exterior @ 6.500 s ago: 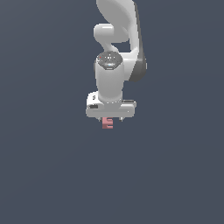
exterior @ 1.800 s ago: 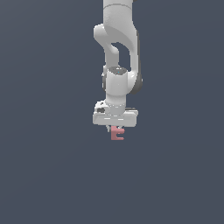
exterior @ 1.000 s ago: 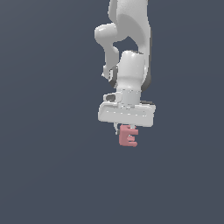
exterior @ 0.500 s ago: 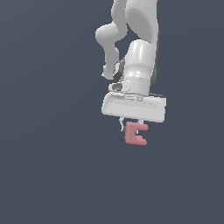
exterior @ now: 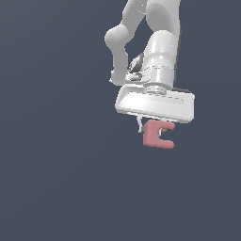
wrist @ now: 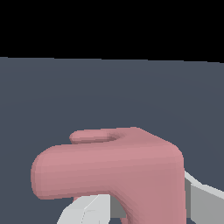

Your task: Pick up the object and move it to a goal position.

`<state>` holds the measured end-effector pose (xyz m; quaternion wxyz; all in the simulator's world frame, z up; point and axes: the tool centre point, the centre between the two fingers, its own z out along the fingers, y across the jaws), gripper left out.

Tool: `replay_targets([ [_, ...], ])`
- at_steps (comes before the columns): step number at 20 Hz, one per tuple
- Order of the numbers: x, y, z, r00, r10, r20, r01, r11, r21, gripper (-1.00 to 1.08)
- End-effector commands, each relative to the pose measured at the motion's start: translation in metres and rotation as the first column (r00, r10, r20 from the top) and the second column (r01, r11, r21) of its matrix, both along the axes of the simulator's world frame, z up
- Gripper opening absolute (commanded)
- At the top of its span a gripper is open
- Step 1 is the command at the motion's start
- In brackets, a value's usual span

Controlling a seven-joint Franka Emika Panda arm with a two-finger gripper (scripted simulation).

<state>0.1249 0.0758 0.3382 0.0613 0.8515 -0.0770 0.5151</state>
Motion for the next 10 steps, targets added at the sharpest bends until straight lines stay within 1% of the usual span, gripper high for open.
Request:
replay_targets([
  [1,0.001,0.005,0.019,0.999,-0.008,0.053,0.009,1.000,-0.007,-1.00],
  [6,0.000,0.015,0.051,0.988,-0.025,0.150,0.028,0.999,-0.019,-1.00],
  [10,-0.001,0.021,0.072,0.977,-0.035,0.211,0.042,0.999,-0.025,-1.00],
])
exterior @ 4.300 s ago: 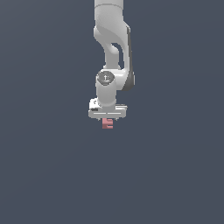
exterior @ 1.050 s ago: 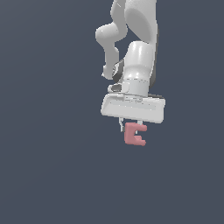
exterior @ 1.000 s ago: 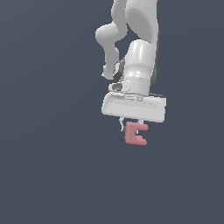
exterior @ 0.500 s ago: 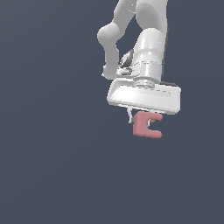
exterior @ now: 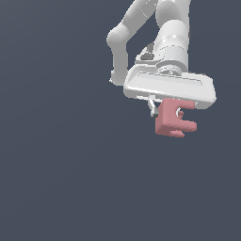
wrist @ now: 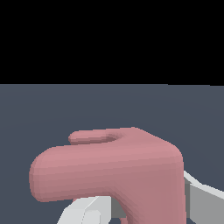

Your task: Pick up the object and move it to a goal position.

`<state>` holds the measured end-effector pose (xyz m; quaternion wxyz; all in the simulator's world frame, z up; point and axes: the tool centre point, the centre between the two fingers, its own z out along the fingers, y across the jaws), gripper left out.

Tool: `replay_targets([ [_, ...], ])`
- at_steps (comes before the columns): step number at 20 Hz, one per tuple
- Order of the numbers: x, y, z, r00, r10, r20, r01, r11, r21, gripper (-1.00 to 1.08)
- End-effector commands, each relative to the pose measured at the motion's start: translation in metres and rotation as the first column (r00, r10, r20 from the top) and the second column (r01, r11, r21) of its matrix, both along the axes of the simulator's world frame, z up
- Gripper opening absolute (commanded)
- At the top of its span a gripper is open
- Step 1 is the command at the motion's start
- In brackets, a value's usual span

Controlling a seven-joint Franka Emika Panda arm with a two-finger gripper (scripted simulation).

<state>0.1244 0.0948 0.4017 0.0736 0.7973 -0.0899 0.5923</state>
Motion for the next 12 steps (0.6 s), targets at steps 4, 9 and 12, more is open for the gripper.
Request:
replay_targets([
  [4,-0.003,0.006,0.023,0.997,-0.015,0.071,0.016,1.000,-0.010,-1.00],
  [9,-0.004,0.008,0.032,0.995,-0.024,0.100,0.025,1.000,-0.014,-1.00],
  [12,-0.004,0.008,0.032,0.994,-0.025,0.102,0.027,1.000,-0.014,-1.00],
])
